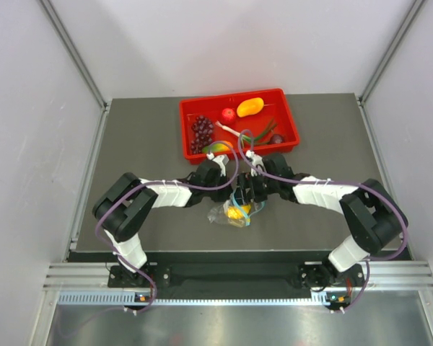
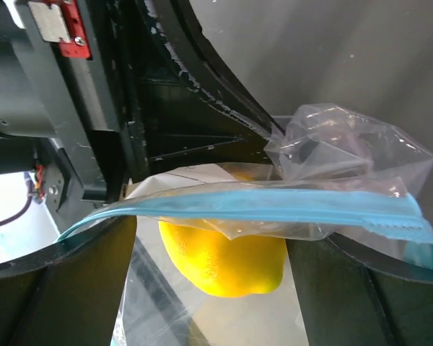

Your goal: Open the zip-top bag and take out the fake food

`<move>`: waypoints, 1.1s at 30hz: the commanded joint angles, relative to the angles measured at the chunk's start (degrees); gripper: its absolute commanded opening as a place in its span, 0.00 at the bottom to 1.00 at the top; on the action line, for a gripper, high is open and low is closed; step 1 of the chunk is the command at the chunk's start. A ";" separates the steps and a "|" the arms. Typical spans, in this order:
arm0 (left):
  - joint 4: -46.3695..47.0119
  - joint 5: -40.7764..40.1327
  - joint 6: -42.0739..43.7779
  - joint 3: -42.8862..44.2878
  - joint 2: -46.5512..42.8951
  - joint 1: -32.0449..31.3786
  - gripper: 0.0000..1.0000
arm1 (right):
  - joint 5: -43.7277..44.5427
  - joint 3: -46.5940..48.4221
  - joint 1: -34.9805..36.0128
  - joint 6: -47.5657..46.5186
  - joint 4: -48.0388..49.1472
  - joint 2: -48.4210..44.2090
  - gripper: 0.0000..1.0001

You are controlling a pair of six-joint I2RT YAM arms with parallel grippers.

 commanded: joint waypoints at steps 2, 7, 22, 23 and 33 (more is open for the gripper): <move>-0.14 0.66 -0.57 1.77 0.24 -1.01 0.00 | -3.55 0.53 0.92 1.33 7.25 1.66 0.82; -1.37 -0.66 -0.13 1.60 -0.38 -1.10 0.00 | -5.32 1.05 1.62 -2.26 3.30 2.02 0.81; -1.90 -1.89 -0.31 0.89 -1.87 -1.10 0.00 | -3.65 2.11 6.54 -13.53 -7.35 1.67 0.74; -1.81 -1.80 -0.31 0.81 -2.05 -1.10 0.00 | -3.47 1.94 6.81 -13.70 -6.99 2.19 0.68; -1.72 -2.86 -0.40 -0.95 -3.45 -1.01 0.00 | 2.15 1.50 7.95 -14.40 -11.45 -3.06 0.31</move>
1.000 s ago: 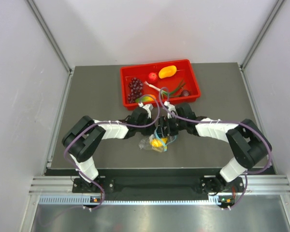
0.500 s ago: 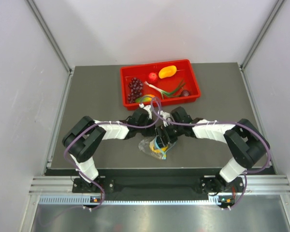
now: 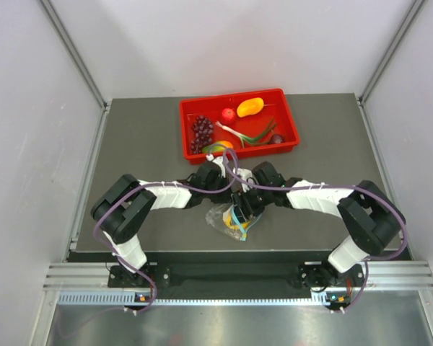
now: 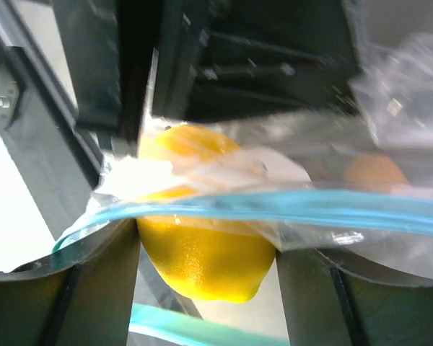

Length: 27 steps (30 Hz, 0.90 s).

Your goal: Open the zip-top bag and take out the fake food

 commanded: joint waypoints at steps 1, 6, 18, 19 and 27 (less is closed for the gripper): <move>0.05 -1.32 -0.16 -1.04 -2.78 -0.23 0.00 | 4.83 1.12 1.24 -2.60 -3.71 -6.69 0.30; -1.35 -2.91 0.99 -1.31 -3.74 -0.23 0.00 | 8.71 -0.37 -0.69 -1.99 -8.19 -14.70 0.29; -3.90 -6.33 2.66 -1.04 -6.20 -0.14 0.00 | 16.36 2.96 -4.12 -2.25 -17.60 -24.91 0.29; -4.08 -6.60 2.83 -0.78 -6.38 -0.14 0.00 | 16.97 3.40 -4.38 -2.68 -18.65 -25.17 0.29; -6.19 -8.62 3.80 0.54 -7.08 -0.14 0.00 | 17.86 5.25 -9.91 -7.43 -27.18 -27.63 0.29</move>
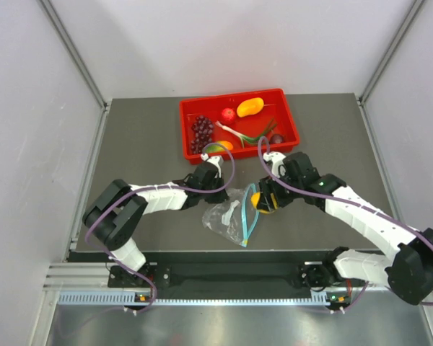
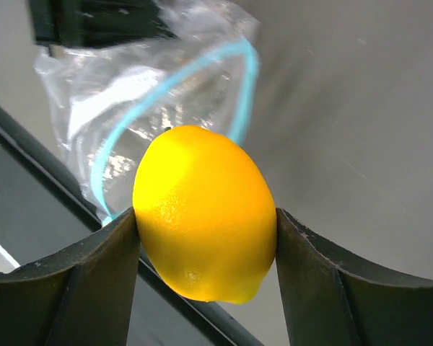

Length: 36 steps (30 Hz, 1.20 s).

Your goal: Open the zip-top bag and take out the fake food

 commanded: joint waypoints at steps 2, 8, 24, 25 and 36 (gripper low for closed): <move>-1.55 -2.44 1.27 1.96 -3.17 -0.14 0.00 | 0.59 3.81 -4.28 -2.67 -4.37 -3.79 0.29; -1.65 -3.58 0.56 1.08 -6.51 -0.14 0.00 | -2.22 10.40 -14.39 -4.69 -4.55 -1.34 0.30; -0.42 -2.00 -2.34 -0.94 -9.95 -0.32 0.00 | 2.25 49.57 -22.57 -4.00 2.22 38.89 0.32; -0.24 -1.92 -2.60 -0.94 -9.77 -0.32 0.00 | 3.21 51.09 -22.75 -3.12 2.22 40.31 0.33; 0.11 -1.21 -2.78 -1.20 -7.75 -0.49 0.00 | -0.19 56.91 -23.71 -0.83 2.75 49.04 1.00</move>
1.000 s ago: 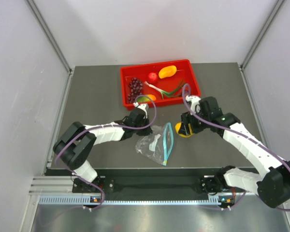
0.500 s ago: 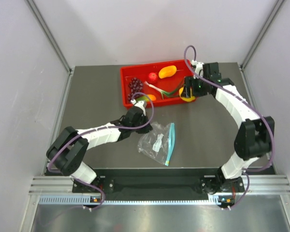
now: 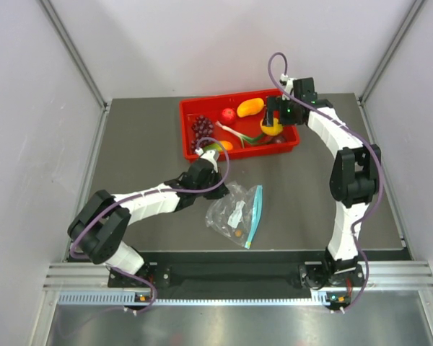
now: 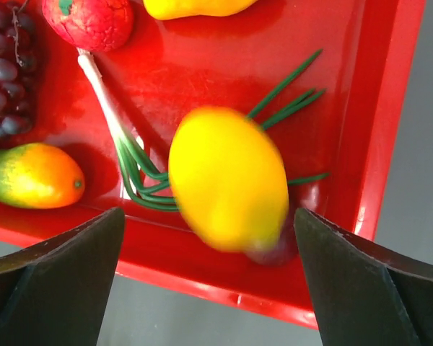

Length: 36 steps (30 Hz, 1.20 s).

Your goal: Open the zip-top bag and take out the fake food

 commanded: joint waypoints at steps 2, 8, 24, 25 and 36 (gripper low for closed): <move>1.97 0.56 -0.53 -0.83 0.73 -0.21 0.00 | -3.66 -0.40 -1.29 1.12 2.47 -3.09 1.00; 1.88 0.56 0.00 -0.92 1.61 -0.12 0.00 | -3.49 -8.58 -1.47 -0.20 5.55 -12.50 1.00; 0.12 -1.37 0.00 -0.66 2.14 0.06 0.00 | -3.76 -43.82 7.31 -1.34 -5.26 -39.84 0.80; 0.03 -1.37 -0.09 -0.57 2.40 0.06 0.00 | -3.93 -44.97 8.19 -1.08 -5.18 -40.46 0.79; -0.40 -0.41 -0.17 1.45 3.99 0.06 0.00 | -5.24 -51.74 19.27 3.13 0.79 -38.71 0.77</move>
